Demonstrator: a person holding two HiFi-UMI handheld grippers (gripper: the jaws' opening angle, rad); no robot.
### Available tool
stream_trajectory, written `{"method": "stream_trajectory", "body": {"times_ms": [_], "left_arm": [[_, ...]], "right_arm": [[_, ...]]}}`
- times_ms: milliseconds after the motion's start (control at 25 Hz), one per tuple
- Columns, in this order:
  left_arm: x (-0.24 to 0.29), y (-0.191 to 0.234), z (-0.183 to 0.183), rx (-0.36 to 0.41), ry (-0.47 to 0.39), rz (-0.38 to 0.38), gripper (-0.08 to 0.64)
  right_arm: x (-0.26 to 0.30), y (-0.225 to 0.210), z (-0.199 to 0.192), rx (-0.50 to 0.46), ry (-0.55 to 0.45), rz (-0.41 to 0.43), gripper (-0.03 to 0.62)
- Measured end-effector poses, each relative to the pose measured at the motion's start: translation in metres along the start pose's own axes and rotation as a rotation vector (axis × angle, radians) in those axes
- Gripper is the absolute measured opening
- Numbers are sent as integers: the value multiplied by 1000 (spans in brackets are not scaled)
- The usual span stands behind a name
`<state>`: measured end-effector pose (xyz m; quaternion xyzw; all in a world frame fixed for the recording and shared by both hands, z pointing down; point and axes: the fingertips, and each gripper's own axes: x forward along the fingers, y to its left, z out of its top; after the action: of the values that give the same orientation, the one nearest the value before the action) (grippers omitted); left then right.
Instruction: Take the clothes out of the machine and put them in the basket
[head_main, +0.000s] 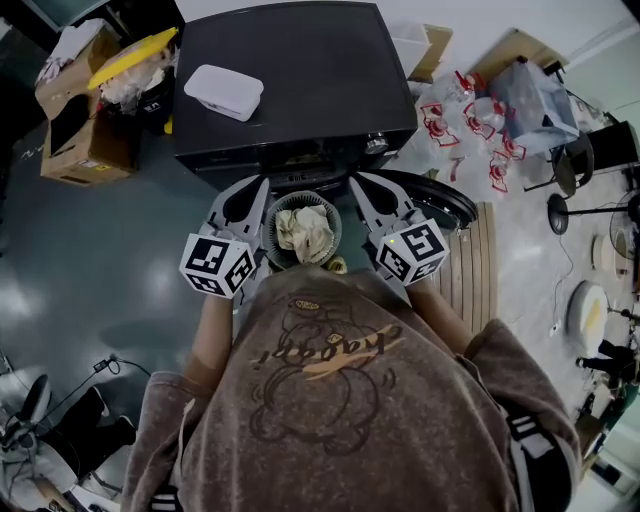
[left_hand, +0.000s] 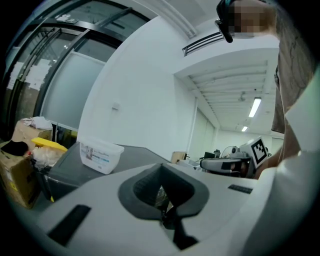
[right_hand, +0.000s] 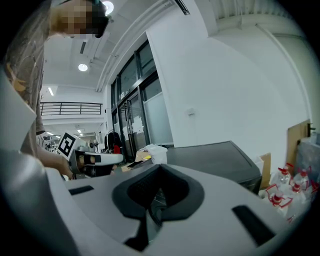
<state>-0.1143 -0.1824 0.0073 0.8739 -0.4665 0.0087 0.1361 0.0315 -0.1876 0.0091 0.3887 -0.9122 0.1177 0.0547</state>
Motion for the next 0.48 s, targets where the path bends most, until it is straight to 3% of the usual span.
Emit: {"method": "stream_trajectory", "body": {"times_ms": [480], "left_arm": [[-17,0,2,-15,-21,62,6]], "right_arm": [[-1,7,9,-11,10,40,-5]]}}
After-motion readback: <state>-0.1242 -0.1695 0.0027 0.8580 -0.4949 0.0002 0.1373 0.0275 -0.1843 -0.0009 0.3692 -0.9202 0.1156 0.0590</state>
